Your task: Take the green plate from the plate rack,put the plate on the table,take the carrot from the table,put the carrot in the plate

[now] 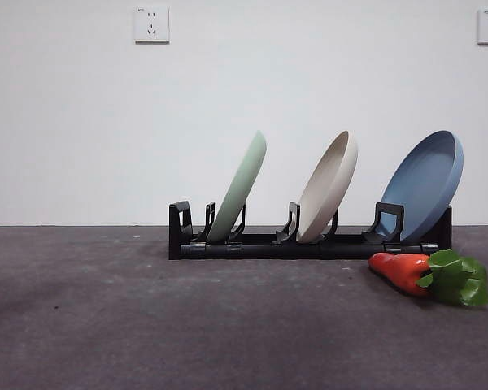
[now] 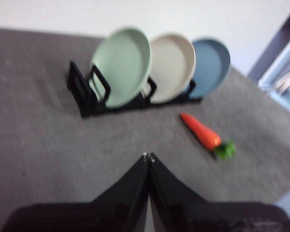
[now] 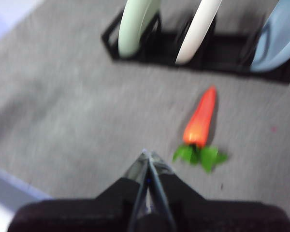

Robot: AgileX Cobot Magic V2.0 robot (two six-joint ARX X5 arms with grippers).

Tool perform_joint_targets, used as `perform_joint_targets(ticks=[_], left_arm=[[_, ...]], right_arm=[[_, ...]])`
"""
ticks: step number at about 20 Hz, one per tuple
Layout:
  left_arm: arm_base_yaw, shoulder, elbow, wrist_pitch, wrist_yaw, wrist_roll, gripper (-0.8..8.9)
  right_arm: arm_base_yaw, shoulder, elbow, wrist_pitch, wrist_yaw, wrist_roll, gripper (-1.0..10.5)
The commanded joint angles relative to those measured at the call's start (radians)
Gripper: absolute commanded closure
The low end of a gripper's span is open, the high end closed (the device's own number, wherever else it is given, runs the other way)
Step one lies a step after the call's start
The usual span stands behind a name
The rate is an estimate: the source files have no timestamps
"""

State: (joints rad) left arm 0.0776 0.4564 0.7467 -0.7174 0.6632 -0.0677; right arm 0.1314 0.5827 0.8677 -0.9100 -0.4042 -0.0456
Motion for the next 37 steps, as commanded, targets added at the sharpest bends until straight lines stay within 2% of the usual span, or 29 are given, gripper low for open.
perform_joint_targets(ticks=[1,3,4,5,6,7,8,9,19,24,31,37], left_arm=[[0.002,0.036,0.047,-0.088,0.028,0.134,8.2],[0.002,0.055,0.072,-0.134,0.027,0.143,8.13],[0.002,0.061,0.079,-0.15,0.027,0.143,8.04],[0.002,0.064,0.079,-0.158,0.026,0.143,7.28],[0.002,0.064,0.079,-0.162,0.024,0.143,5.87],[0.002,0.064,0.079,-0.163,0.024,0.143,3.84],[0.002,0.064,0.079,-0.163,0.024,0.143,2.39],[0.002,0.064,0.079,-0.163,0.025,0.143,2.29],[-0.014,0.109,0.106,-0.066,0.027,0.138,2.3],[-0.134,0.278,0.166,0.113,0.006,0.063,2.3],[-0.421,0.677,0.326,0.364,-0.183,0.042,2.57],[-0.536,1.027,0.548,0.491,-0.365,0.056,2.57]], right_arm=[[0.003,0.028,0.027,-0.08,-0.037,-0.111,9.6],[0.003,0.038,0.028,-0.1,-0.042,-0.121,9.4],[0.003,0.04,0.028,-0.102,-0.041,-0.12,9.0],[0.003,0.041,0.028,-0.102,-0.04,-0.12,8.0],[0.003,0.041,0.028,-0.102,-0.039,-0.119,6.7],[0.003,0.041,0.028,-0.102,-0.037,-0.116,4.9],[0.003,0.041,0.028,-0.102,-0.032,-0.109,3.3],[0.003,0.041,0.028,-0.102,-0.033,-0.109,2.8],[0.003,0.041,0.028,-0.102,-0.035,-0.101,2.9],[0.003,0.041,0.028,-0.102,-0.035,-0.091,2.9],[0.003,0.041,0.028,-0.102,-0.035,-0.09,2.9],[0.003,0.046,0.028,-0.113,-0.035,-0.09,2.9]])
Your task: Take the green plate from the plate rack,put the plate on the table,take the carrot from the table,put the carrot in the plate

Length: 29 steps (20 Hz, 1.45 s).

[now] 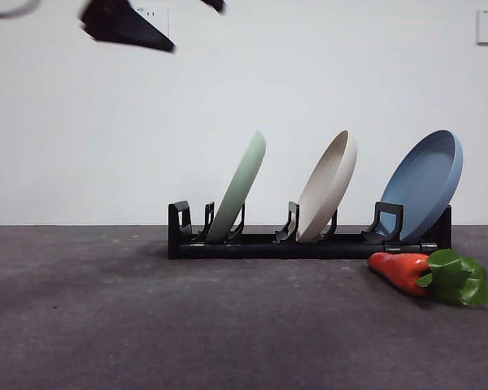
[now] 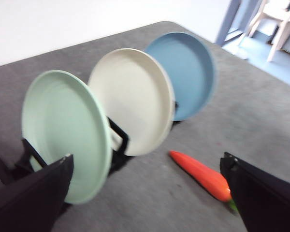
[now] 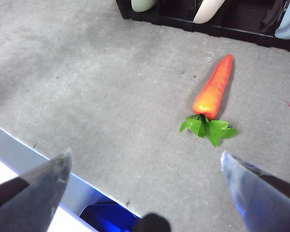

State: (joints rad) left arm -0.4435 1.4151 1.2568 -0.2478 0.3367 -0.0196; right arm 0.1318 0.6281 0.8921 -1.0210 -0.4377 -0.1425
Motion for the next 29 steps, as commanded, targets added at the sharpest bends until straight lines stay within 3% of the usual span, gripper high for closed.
perform_joint_targets(ticks=[1,9,17,24,25,29], left_arm=[[-0.026,0.115,0.069,0.045,-0.058,0.025,2.57],[-0.068,0.372,0.175,0.182,-0.202,0.103,2.56],[-0.079,0.504,0.175,0.232,-0.205,0.102,2.72],[-0.087,0.523,0.175,0.231,-0.2,0.099,7.83],[-0.087,0.523,0.175,0.229,-0.2,0.098,8.25],[-0.087,0.523,0.175,0.229,-0.197,0.098,8.22]], right_arm=[[0.002,0.0,0.003,-0.005,-0.002,0.007,2.9],[0.002,0.0,0.003,-0.013,-0.002,0.014,2.9],[0.002,0.0,0.003,-0.013,-0.002,0.019,2.9],[0.002,0.0,0.003,-0.013,-0.002,0.022,2.9],[0.002,0.0,0.003,-0.013,-0.002,0.022,2.9],[0.002,0.0,0.003,-0.013,-0.002,0.022,2.9]])
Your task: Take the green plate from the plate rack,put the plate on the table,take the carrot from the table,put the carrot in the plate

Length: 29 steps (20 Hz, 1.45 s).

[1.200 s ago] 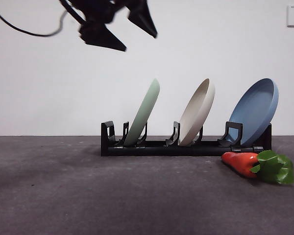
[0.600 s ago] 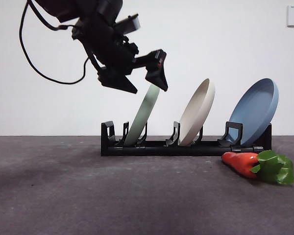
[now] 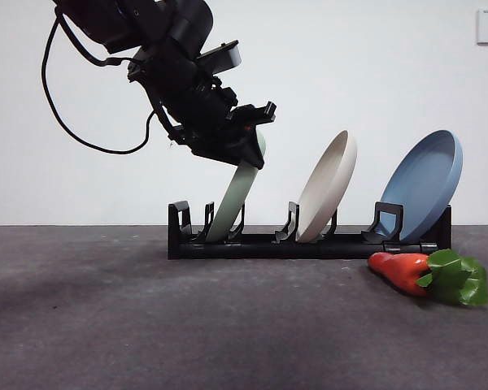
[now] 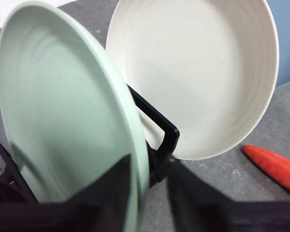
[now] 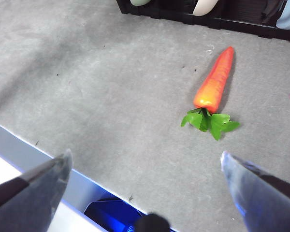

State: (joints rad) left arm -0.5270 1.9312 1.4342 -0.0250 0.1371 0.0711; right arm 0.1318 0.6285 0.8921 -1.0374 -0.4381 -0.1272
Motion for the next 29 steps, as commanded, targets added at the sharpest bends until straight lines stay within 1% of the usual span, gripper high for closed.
perform_joint_targets(ticks=[1,7,9,13,16,18,20,22,23,26,27,29], left_arm=[[-0.003,0.007,-0.003,0.006,0.003,0.007,8.22],[-0.003,-0.001,0.0,0.002,0.006,-0.002,8.22],[-0.003,-0.02,0.001,0.004,0.006,-0.017,8.22],[0.0,-0.092,0.002,0.0,0.007,-0.019,8.22],[-0.001,-0.163,0.002,-0.021,0.03,-0.023,8.22],[-0.009,-0.229,0.002,-0.078,0.049,-0.022,8.22],[-0.031,-0.303,0.002,-0.182,0.053,-0.01,8.22],[-0.06,-0.383,0.002,-0.32,0.042,0.038,8.21],[-0.081,-0.425,0.002,-0.389,0.011,0.054,8.2],[-0.174,-0.517,0.002,-0.582,-0.195,0.122,8.19],[-0.212,-0.535,0.002,-0.644,-0.244,0.126,8.19],[-0.291,-0.54,0.0,-0.768,-0.297,0.145,8.19]], right_arm=[[0.002,0.0,0.003,0.003,-0.002,0.007,2.9],[0.002,0.0,0.003,0.003,-0.002,0.006,2.9],[0.002,0.0,0.003,0.003,-0.002,0.006,2.9],[0.002,0.0,0.003,0.004,-0.002,0.006,2.9],[0.002,0.0,0.003,0.004,-0.002,0.006,2.9],[0.002,0.0,0.003,0.004,-0.003,0.006,2.9],[0.002,0.0,0.003,0.005,-0.003,0.006,2.9],[0.002,0.0,0.003,0.005,-0.005,0.006,2.9],[0.002,0.0,0.003,0.005,-0.004,0.006,2.9],[0.002,0.0,0.003,0.008,-0.005,0.006,2.9],[0.002,0.0,0.003,0.011,-0.005,0.006,2.9],[0.002,0.0,0.003,0.017,-0.005,0.006,2.9]])
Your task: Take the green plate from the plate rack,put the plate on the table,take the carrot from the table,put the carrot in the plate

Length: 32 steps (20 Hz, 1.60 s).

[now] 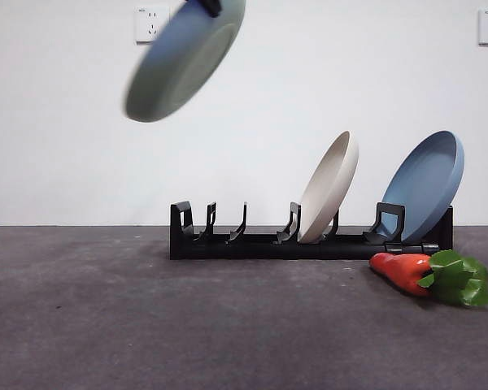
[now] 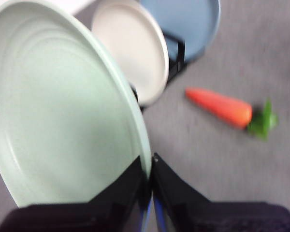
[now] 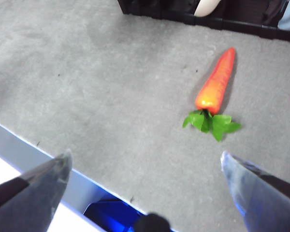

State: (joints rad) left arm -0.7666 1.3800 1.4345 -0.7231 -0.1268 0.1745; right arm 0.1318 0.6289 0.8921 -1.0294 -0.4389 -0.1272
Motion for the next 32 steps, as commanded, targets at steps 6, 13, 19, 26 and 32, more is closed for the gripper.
perform_joint_targets(ticks=[6,13,19,26,32], left_arm=[[-0.212,0.021,-0.202,-0.052,-0.154,0.055,8.19],[-0.267,0.122,-0.471,0.222,-0.165,0.128,8.19],[-0.279,0.294,-0.473,0.306,-0.209,0.171,8.2],[-0.275,0.352,-0.471,0.331,-0.203,0.132,5.51],[-0.282,0.306,-0.409,0.273,-0.203,0.048,5.51]], right_arm=[[0.002,0.0,0.003,0.011,-0.005,0.006,2.9],[0.002,0.0,0.003,0.011,-0.005,0.006,2.9],[0.002,0.014,0.003,0.01,-0.005,0.007,2.9],[0.002,0.06,0.003,0.01,-0.005,0.006,2.9],[0.002,0.156,0.003,0.055,-0.005,0.008,2.9]])
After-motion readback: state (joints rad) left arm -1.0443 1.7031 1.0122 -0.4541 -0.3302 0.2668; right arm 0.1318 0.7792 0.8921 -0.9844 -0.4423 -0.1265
